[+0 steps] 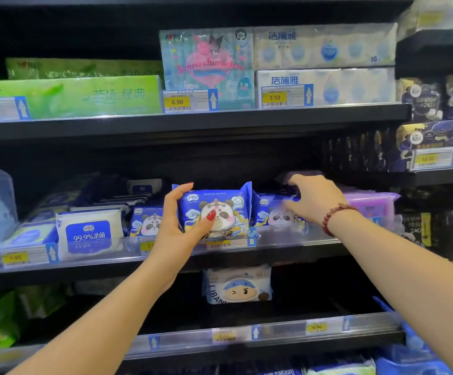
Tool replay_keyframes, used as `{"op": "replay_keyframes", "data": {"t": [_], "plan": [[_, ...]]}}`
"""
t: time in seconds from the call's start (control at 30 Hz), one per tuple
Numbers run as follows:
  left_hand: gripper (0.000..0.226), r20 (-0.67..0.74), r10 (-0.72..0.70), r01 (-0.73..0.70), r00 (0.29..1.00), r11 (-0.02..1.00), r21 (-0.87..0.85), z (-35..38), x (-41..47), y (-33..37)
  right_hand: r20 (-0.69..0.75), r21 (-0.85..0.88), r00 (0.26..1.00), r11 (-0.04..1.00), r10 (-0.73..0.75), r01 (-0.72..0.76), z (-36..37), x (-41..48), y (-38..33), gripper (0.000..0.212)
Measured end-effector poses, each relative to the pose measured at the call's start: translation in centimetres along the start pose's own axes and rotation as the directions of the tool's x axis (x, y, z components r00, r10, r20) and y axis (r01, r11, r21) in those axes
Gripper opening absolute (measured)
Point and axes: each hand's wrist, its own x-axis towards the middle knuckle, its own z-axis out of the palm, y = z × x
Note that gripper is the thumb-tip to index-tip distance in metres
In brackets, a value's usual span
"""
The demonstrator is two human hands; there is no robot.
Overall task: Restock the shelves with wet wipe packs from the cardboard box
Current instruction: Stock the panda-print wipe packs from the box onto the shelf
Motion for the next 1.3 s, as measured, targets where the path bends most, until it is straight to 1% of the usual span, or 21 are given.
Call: {"op": "replay_keyframes", "data": {"t": [0.03,0.07,0.1,0.13,0.17,0.23,0.27,0.33,0.4,0.47,0.53,0.63,0.77,0.83,0.9,0.97,1.0,1.07,1.17,1.23,1.3], "plan": [[0.054,0.007,0.005,-0.005,1.0,1.0,-0.012,0.3,0.2,0.0,-0.045,0.121,0.999,0.992,-0.016,0.021,-0.4,-0.2,-0.4,0.046],[0.054,0.015,0.009,-0.009,1.0,1.0,-0.023,0.8,0.4,0.1,-0.072,0.283,0.997,0.958,-0.016,0.036,-0.8,-0.3,-0.8,0.041],[0.054,0.02,0.015,-0.014,1.0,0.999,-0.032,1.3,0.6,0.2,-0.069,0.45,0.998,0.892,-0.007,0.038,-1.4,-0.5,-1.4,0.036],[0.054,0.026,0.022,-0.021,0.999,0.999,-0.04,1.9,0.9,0.3,-0.03,0.584,1.0,0.811,-0.002,0.019,-1.9,-0.6,-2.0,0.036],[0.055,0.031,0.03,-0.029,0.999,0.999,-0.04,2.6,1.2,0.4,0.035,0.681,0.999,0.732,-0.013,-0.015,-2.4,-0.8,-2.6,0.041],[0.056,0.039,0.052,-0.05,0.998,0.998,-0.041,4.1,1.8,0.6,0.179,0.78,0.981,0.618,-0.068,-0.1,-3.1,-1.1,-3.3,0.052],[0.056,0.04,0.061,-0.059,0.997,0.997,-0.048,4.8,2.1,0.7,0.22,0.803,0.972,0.582,-0.087,-0.129,-3.1,-1.2,-3.2,0.051],[0.056,0.058,0.07,-0.068,0.996,0.997,-0.045,6.1,2.7,0.7,0.25,0.827,0.966,0.534,-0.072,-0.174,-3.0,-1.2,-2.5,0.048],[0.056,0.108,0.077,-0.077,0.991,0.997,-0.006,7.0,3.2,0.6,0.258,0.834,0.966,0.509,-0.021,-0.212,-2.6,-1.2,-1.4,0.05],[0.051,0.15,0.091,-0.103,0.985,0.992,0.074,7.4,4.0,0.3,0.228,0.831,0.973,0.513,0.042,-0.216,-2.2,-1.3,-0.6,0.05],[0.042,0.18,0.091,-0.123,0.979,0.977,0.173,7.6,4.8,0.1,0.163,0.823,0.982,0.536,0.095,-0.188,-1.9,-1.5,0.0,0.051],[0.037,0.203,0.095,-0.143,0.975,0.961,0.238,7.8,5.8,0.1,0.064,0.802,0.993,0.586,0.103,-0.113,-1.3,-1.4,0.5,0.047],[0.038,0.187,0.148,-0.203,0.971,0.923,0.326,8.2,7.1,0.2,-0.072,0.771,0.993,0.637,0.096,-0.006,-0.3,-0.9,0.8,0.046],[0.041,0.207,0.139,-0.214,0.969,0.888,0.406,8.3,7.6,-0.2,-0.112,0.752,0.989,0.659,0.096,0.021,0.3,-0.9,1.1,0.051],[0.045,0.211,0.125,-0.21,0.969,0.869,0.449,8.5,7.6,-0.7,-0.149,0.742,0.985,0.668,0.086,0.054,0.9,-1.2,1.5,0.065],[0.047,0.192,0.148,-0.223,0.97,0.858,0.462,8.6,7.2,-1.4,-0.196,0.726,0.98,0.674,0.013,0.137,1.4,-1.9,1.9,0.075],[0.048,0.187,0.168,-0.238,0.968,0.848,0.473,8.6,7.0,-1.6,-0.215,0.702,0.976,0.689,-0.036,0.181,1.7,-2.2,2.1,0.074],[0.05,0.195,0.196,-0.269,0.961,0.826,0.496,8.6,6.5,-2.1,-0.261,0.614,0.96,0.749,-0.105,0.249,2.3,-2.7,2.8,0.065],[0.051,0.225,0.206,-0.295,0.952,0.809,0.508,8.7,6.1,-2.5,-0.311,0.488,0.942,0.83,-0.124,0.27,3.3,-3.4,3.5,0.053],[0.052,0.255,0.198,-0.305,0.947,0.808,0.505,8.9,6.1,-2.6,-0.33,0.494,0.938,0.827,-0.108,0.269,3.9,-3.8,3.9,0.05],[0.051,0.284,0.155,-0.285,0.946,0.816,0.502,9.1,6.4,-2.8,-0.336,0.528,0.938,0.807,-0.085,0.263,4.3,-4.0,4.4,0.048]]}}
